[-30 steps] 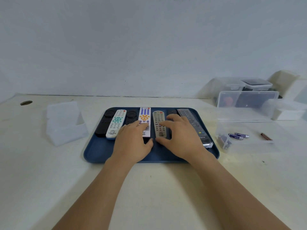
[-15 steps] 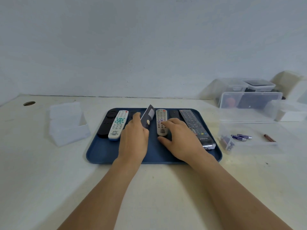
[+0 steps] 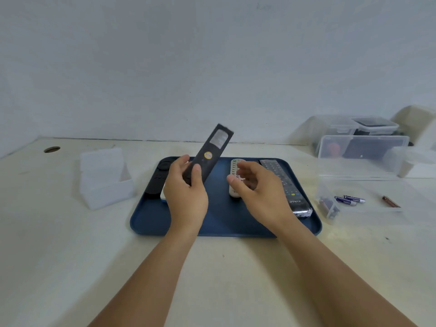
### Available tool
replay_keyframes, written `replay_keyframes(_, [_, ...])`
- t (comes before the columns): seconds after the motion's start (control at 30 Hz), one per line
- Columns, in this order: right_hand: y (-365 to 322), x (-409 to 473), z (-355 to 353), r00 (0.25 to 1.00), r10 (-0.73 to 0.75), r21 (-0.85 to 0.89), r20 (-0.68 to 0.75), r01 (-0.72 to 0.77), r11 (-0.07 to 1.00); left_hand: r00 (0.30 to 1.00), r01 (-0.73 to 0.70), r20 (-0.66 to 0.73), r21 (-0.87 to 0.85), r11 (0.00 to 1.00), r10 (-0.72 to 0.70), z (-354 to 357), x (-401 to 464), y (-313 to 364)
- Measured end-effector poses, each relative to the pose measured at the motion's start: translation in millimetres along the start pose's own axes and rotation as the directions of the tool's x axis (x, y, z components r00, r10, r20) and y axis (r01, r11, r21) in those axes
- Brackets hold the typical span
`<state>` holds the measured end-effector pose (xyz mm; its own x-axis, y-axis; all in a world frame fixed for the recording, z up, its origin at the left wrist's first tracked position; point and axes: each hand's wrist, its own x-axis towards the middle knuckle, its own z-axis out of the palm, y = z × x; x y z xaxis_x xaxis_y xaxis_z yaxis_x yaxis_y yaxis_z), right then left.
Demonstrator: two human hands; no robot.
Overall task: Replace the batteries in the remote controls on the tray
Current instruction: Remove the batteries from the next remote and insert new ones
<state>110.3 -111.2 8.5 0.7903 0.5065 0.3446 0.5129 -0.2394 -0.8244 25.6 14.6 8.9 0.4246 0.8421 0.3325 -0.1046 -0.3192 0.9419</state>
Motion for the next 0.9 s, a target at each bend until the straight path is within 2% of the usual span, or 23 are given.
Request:
replay_keyframes(0.03, [-4,-1,1,0.997,0.065,0.136,0.047,-0.071,0.988,0.995,0.092,0.055,-0.157,0.983,-0.085,0,-1,2])
replay_keyframes(0.1, [-12,-2,3,0.977,0.124,0.443,0.173,-0.19,0.876,0.932,0.324,0.294,-0.412,0.852,-0.212,1,-5,6])
replay_keyframes(0.17, [-18,-3,3,0.965,0.157,0.647,0.209,-0.257,0.718,0.845,0.455,0.496,-0.472,0.755,-0.199,5,-10,10])
replay_keyframes(0.23, [-19,-3,-1,0.957,0.237,0.7,0.167,-0.284,0.656,0.784,0.503,0.596,-0.443,0.742,-0.176,8,-14,11])
replay_keyframes(0.43, [-17,-5,-6,0.943,0.224,0.699,0.245,-0.332,0.634,0.721,0.51,0.64,-0.232,0.829,-0.265,10,-16,6])
replay_keyframes(0.67, [-14,2,-10,0.912,0.298,0.806,0.283,-0.395,0.442,0.764,0.323,0.62,-0.123,0.938,-0.182,11,-21,5])
replay_keyframes(0.9, [-13,2,-6,0.894,0.344,0.825,0.287,-0.413,0.385,0.765,0.331,0.614,-0.115,0.937,-0.195,12,-23,3])
